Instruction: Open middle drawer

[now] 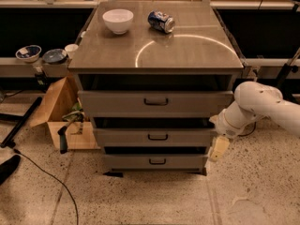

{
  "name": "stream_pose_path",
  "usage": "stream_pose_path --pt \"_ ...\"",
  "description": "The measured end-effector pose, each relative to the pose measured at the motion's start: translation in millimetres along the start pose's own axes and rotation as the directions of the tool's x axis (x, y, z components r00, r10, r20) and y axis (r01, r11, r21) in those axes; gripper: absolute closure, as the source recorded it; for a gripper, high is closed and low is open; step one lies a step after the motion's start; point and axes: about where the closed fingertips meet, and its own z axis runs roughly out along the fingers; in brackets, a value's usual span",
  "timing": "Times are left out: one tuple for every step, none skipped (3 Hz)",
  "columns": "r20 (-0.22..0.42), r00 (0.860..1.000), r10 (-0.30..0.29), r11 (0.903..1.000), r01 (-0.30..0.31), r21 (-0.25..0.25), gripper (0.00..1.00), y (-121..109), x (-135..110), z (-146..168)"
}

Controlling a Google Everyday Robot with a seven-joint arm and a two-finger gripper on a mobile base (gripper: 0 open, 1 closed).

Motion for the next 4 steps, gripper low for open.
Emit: stream_pose_path --pt "0.018 1.0 0.009 0.9991 -0.01 0.042 0.0 -3 -1 12" --pt "0.021 1.0 0.009 0.9988 -0.01 0.047 0.0 -5 -1 12" --pt "0.015 1.0 0.007 0.9983 -0.008 0.058 0.0 -2 0 12" --pt "0.038 0.999 0.024 0.998 -0.027 0.058 0.0 -12 7 29"
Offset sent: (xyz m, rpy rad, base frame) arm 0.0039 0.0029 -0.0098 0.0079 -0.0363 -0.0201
